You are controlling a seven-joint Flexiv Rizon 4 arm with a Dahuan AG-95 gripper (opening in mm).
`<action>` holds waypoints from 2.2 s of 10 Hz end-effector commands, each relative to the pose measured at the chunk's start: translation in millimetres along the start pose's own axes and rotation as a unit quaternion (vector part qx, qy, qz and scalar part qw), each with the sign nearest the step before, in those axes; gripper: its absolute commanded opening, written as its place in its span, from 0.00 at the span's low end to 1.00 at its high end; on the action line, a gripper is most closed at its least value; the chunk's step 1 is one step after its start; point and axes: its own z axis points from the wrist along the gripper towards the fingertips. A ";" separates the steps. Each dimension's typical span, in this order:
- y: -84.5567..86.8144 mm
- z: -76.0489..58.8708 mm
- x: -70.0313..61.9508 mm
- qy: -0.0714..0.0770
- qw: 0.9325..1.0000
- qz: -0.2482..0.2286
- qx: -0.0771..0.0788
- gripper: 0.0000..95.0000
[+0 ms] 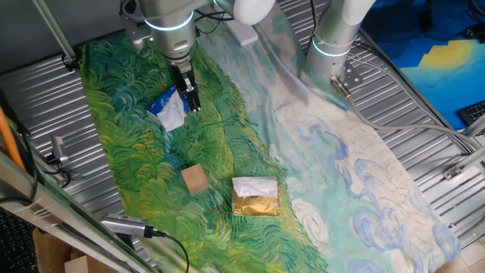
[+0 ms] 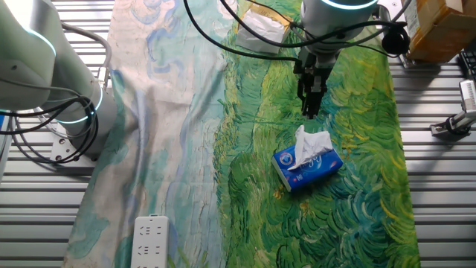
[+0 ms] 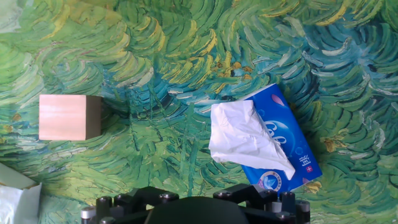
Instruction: Pick up one small block
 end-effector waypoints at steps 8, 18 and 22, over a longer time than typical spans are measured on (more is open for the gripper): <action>0.8 -2.9 0.6 0.025 0.990 -0.136 0.007 0.00; 1.2 -1.8 0.6 0.026 0.988 -0.150 0.000 0.00; 39.1 12.4 -23.2 0.023 0.987 -0.158 0.003 0.20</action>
